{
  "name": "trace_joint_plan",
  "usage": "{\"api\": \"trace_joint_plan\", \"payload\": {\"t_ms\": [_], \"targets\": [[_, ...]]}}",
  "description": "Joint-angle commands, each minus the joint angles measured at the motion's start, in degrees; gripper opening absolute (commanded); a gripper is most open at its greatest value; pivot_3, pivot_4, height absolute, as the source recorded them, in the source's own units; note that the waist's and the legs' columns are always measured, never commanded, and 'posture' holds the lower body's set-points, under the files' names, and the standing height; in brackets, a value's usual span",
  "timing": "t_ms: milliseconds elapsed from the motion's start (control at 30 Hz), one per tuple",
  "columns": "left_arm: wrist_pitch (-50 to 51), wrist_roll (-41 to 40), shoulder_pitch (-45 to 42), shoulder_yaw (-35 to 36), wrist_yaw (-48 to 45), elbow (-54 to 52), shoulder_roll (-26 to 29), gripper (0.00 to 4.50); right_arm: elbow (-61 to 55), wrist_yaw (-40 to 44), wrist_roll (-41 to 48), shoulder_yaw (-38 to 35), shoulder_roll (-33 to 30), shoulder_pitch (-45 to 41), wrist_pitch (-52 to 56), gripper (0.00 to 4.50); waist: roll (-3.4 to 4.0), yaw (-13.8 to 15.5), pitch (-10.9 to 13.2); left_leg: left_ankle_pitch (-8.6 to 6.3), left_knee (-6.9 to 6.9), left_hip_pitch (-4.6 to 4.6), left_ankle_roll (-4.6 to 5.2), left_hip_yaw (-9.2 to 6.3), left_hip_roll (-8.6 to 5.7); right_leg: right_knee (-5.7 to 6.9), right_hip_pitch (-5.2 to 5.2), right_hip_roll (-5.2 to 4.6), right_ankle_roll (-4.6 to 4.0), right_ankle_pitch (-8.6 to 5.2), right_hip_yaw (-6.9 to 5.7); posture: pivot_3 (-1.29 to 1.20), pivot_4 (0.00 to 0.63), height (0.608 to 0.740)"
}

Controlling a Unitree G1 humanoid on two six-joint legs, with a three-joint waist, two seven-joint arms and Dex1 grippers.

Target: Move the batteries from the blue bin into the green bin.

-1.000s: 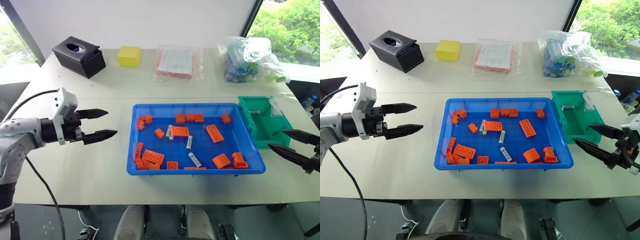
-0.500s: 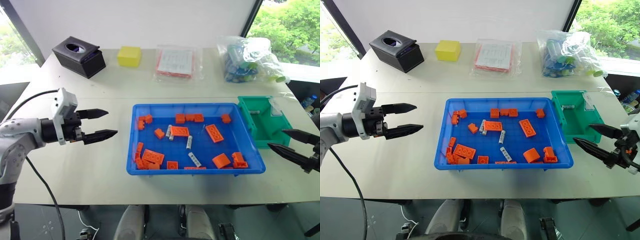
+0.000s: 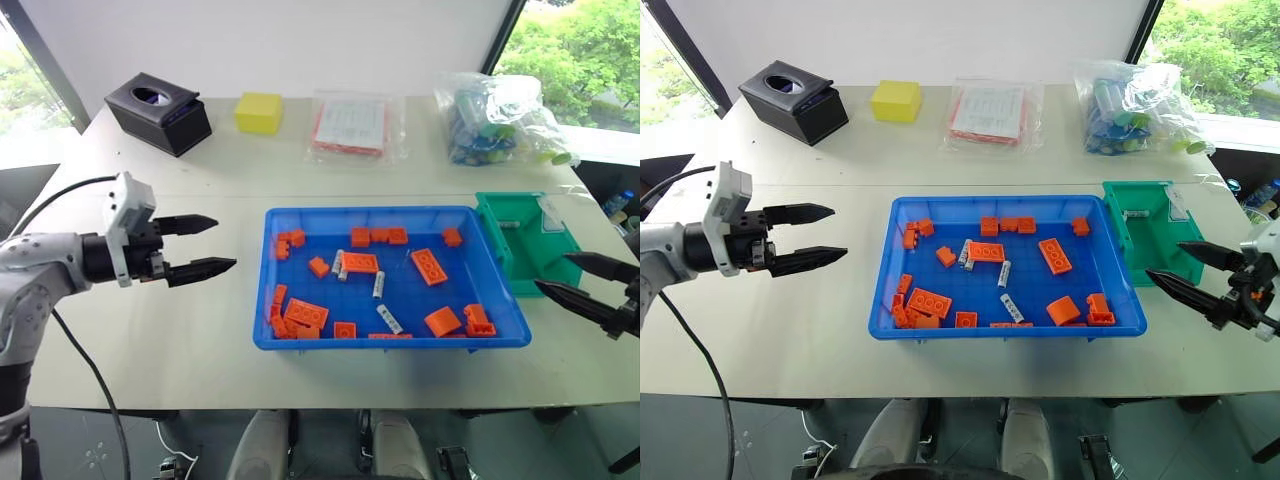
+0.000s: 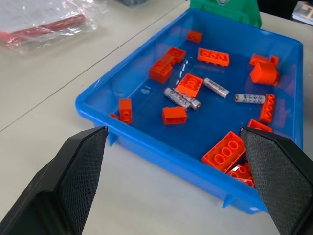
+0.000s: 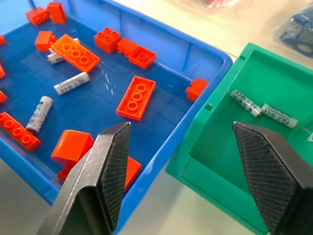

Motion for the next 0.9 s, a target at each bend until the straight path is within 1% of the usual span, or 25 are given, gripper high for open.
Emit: {"api": "trace_joint_plan", "payload": {"t_ms": [33,100,133,200,267,367,400,467,500,533,567,600,700,900], "targets": [[-1.3,0.0,-1.4,-0.7,-2.9,-0.7,1.6,4.50,2.0,1.4,1.3,3.9,-4.4,-7.6,-0.5,3.38,0.00,-0.2,0.0,0.00,0.00,0.04,0.00,0.02,0.01,0.03,0.00,0.00,0.00,0.00,0.02,0.00,0.150,0.692],[-1.2,0.1,-2.2,-1.6,-3.6,-0.3,1.6,4.50,3.3,2.0,1.2,7.1,-5.4,-11.3,-0.6,3.38,0.01,-0.1,0.0,0.00,0.00,0.06,0.00,0.02,0.03,0.05,0.00,0.02,-0.01,0.00,0.02,0.00,0.150,0.692],[-1.4,0.4,-2.7,-2.4,-4.5,0.0,1.8,4.50,4.0,2.1,0.9,10.6,-5.8,-14.7,-0.9,3.38,-0.02,0.0,0.0,0.00,0.00,0.06,0.00,0.00,0.03,0.06,0.00,0.02,-0.01,0.00,0.01,0.00,0.150,0.692],[-2.2,1.2,-4.4,-5.0,-7.4,1.0,2.2,4.50,5.6,2.7,-1.2,20.4,-5.5,-23.8,-2.1,3.38,-0.05,-0.1,0.1,0.00,-0.01,0.03,0.00,-0.02,0.04,0.06,-0.02,0.05,-0.03,0.00,-0.01,0.00,0.150,0.692],[-4.4,3.2,-5.8,-7.7,-10.6,2.7,2.6,4.50,7.5,3.3,-4.8,30.6,-3.2,-32.9,-3.0,3.38,-0.03,-0.6,0.1,0.00,0.03,0.02,0.00,0.03,0.02,0.06,-0.04,0.03,-0.03,0.01,0.01,0.00,0.150,0.692],[-6.3,5.1,-7.7,-10.2,-12.8,4.7,2.3,4.50,11.2,4.7,-8.5,38.7,-0.4,-40.3,-4.3,3.38,-0.06,-1.0,0.1,0.00,0.02,-0.02,0.00,-0.01,0.01,0.06,-0.06,0.03,-0.04,0.02,0.01,0.00,0.150,0.692],[-6.7,5.4,-8.7,-10.8,-13.3,5.5,1.9,4.50,13.0,5.2,-10.1,42.1,1.6,-43.2,-4.8,3.38,-0.11,-1.0,0.1,0.01,0.01,-0.05,0.01,-0.01,-0.03,0.08,-0.08,0.03,-0.19,0.11,0.00,0.00,0.150,0.692],[-7.2,5.8,-9.9,-11.6,-14.0,6.4,1.3,4.50,16.6,5.6,-13.9,48.5,5.8,-48.3,-6.3,3.38,-0.22,-1.4,0.2,0.01,0.01,-0.14,0.02,0.00,-0.06,0.08,-0.12,0.03,-0.03,0.20,-0.01,0.00,0.150,0.692],[-7.4,5.9,-10.3,-11.8,-14.2,6.6,1.1,4.50,18.7,5.5,-15.9,51.0,7.7,-50.3,-6.9,3.64,-0.26,-1.5,0.2,0.02,0.02,-0.15,0.02,0.02,-0.07,0.08,-0.14,0.02,0.01,0.23,-0.01,0.00,0.150,0.692],[-7.5,6.0,-10.5,-11.9,-14.3,6.8,1.0,4.50,20.2,5.6,-17.2,52.4,8.9,-51.5,-7.4,3.91,-0.28,-1.6,0.2,0.02,0.03,-0.16,0.02,0.02,-0.07,0.08,-0.15,0.01,0.01,0.24,0.00,0.00,0.150,0.692],[-7.6,6.1,-10.6,-11.8,-14.4,6.8,0.9,4.50,21.6,5.7,-18.4,53.4,9.9,-52.4,-7.9,4.27,-0.27,-1.6,0.3,0.02,0.03,-0.14,0.02,0.02,-0.07,0.11,-0.14,0.01,0.03,0.24,0.00,0.00,0.150,0.692],[-7.7,6.0,-10.5,-11.6,-14.4,6.7,0.9,4.50,23.4,6.0,-20.1,55.0,11.1,-53.1,-9.3,4.47,-0.26,-1.6,0.3,0.02,0.02,-0.15,0.02,0.03,-0.07,0.12,-0.16,0.01,0.03,0.25,0.00,0.00,0.150,0.692],[-7.4,5.5,-9.7,-10.7,-14.1,5.8,0.9,4.50,27.4,7.8,-23.7,58.9,14.2,-54.5,-13.8,4.47,-0.28,-1.5,0.3,0.02,0.02,-0.14,0.02,0.10,-0.07,0.18,-0.16,0.05,0.06,0.25,-0.01,0.00,0.150,0.692],[-6.7,4.5,-7.8,-9.3,-13.4,3.3,1.2,4.50,32.3,10.5,-27.3,62.0,18.9,-57.2,-17.8,4.47,-0.28,-1.8,0.3,0.05,0.04,-0.07,-0.02,0.09,-0.06,0.27,-0.15,0.07,0.05,0.26,-0.01,0.00,0.150,0.692]]}}
